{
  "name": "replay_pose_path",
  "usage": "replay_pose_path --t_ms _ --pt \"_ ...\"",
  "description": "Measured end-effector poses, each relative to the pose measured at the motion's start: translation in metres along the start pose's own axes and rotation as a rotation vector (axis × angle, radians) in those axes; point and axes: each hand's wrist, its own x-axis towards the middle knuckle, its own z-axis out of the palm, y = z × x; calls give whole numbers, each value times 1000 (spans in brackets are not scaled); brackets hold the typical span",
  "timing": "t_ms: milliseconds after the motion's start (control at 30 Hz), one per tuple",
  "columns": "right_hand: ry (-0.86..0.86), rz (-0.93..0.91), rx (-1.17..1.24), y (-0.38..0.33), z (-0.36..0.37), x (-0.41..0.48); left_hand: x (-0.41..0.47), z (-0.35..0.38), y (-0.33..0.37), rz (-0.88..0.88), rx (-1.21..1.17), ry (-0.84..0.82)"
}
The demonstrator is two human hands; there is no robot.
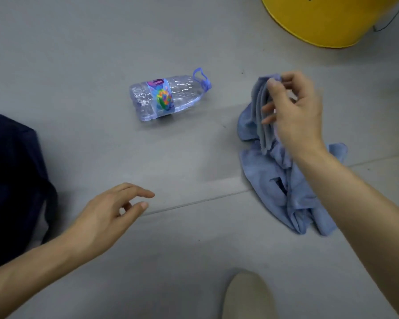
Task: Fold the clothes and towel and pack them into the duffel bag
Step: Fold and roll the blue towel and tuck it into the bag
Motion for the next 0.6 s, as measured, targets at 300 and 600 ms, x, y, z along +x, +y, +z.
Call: replay_pose_path --t_ms 300,600 --pt "-314 57 220 -103 57 -47 -2 -47 19 -32 -196 209" --pt "-559 839 593 -49 147 -127 -13 -25 0 -137 -303 122"
